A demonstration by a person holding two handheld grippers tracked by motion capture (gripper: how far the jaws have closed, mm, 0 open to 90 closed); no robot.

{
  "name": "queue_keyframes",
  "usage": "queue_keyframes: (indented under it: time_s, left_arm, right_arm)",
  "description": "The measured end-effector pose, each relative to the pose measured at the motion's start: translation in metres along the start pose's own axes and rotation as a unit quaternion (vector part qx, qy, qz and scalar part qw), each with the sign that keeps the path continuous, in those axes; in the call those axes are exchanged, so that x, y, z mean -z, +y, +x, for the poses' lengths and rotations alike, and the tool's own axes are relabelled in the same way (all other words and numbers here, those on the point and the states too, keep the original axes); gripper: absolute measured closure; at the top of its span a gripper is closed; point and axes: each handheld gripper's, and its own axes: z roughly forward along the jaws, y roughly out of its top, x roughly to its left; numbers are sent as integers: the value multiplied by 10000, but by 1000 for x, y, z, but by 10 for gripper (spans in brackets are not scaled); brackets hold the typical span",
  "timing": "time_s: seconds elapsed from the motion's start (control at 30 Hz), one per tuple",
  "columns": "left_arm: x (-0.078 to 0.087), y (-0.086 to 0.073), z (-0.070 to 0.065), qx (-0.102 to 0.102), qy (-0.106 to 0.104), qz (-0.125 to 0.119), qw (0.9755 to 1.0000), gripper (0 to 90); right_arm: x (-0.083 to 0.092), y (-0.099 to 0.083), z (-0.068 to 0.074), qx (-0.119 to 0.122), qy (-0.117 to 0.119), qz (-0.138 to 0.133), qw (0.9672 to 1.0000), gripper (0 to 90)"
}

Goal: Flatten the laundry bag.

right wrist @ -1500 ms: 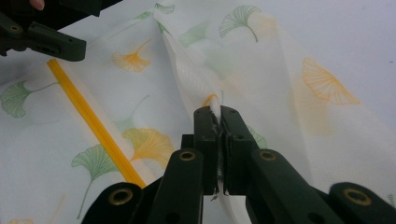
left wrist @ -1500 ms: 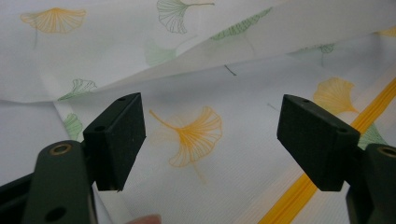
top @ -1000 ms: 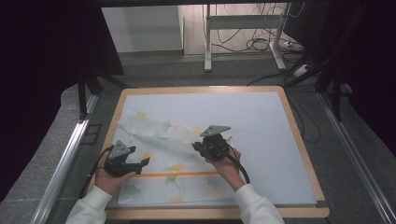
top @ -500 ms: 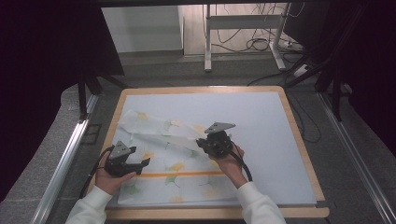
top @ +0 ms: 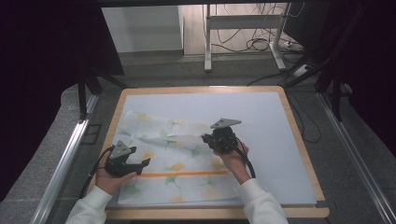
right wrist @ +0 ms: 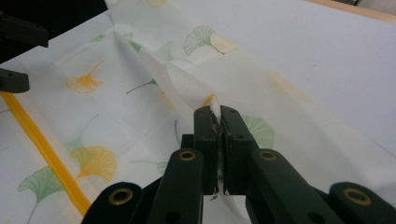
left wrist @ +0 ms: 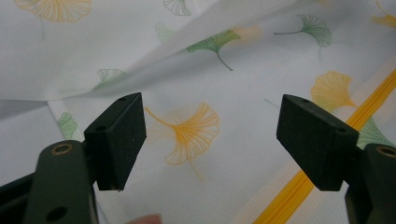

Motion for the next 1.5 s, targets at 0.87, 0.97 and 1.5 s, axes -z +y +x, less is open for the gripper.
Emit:
queue_keyframes:
  time_s: [0.87, 0.97, 1.5]
  left_arm:
    - [1, 0, -2, -23, -67, -5, 10000, 237]
    - [1, 0, -2, -20, -68, -4, 10000, 237]
    - [0, 0, -3, -42, -62, 21, 10000, 238]
  right_arm:
    - [-18, 19, -25, -135, -263, 247, 9993, 860]
    - [-19, 23, -32, -222, -319, 274, 9989, 860]
    - [-37, 21, -62, -707, -514, 417, 9953, 860]
